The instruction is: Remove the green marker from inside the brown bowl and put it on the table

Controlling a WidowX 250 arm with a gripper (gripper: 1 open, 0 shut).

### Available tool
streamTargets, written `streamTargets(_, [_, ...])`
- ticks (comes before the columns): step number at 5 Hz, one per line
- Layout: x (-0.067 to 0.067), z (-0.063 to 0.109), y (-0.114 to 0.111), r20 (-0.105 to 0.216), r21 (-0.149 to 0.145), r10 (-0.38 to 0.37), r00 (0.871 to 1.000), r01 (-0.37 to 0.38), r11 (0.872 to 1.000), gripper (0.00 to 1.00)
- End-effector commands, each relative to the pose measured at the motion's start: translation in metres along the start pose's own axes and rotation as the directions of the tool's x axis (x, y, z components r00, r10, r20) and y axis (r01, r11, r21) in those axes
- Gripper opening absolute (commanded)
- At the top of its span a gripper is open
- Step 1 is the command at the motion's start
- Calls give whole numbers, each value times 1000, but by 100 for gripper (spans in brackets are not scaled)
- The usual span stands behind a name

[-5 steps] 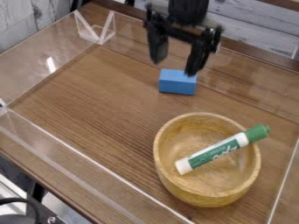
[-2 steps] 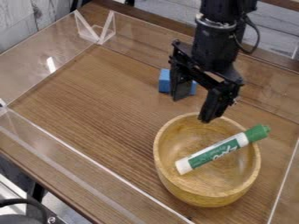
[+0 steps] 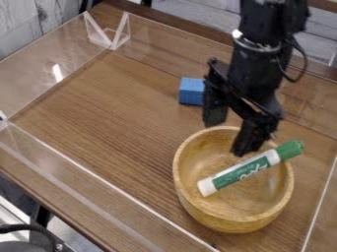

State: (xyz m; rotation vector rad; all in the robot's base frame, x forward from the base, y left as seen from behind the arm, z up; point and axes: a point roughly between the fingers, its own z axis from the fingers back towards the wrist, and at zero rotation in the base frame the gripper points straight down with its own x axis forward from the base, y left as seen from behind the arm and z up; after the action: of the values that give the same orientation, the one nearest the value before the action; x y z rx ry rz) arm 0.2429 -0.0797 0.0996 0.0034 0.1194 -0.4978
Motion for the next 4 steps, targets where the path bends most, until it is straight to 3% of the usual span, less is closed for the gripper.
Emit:
streamTargets(1, [5,12,-11,86,31,-51,995,48,998,100])
streamTargets(4, [12,-12,-24,143,60,-117,983,109,992,100])
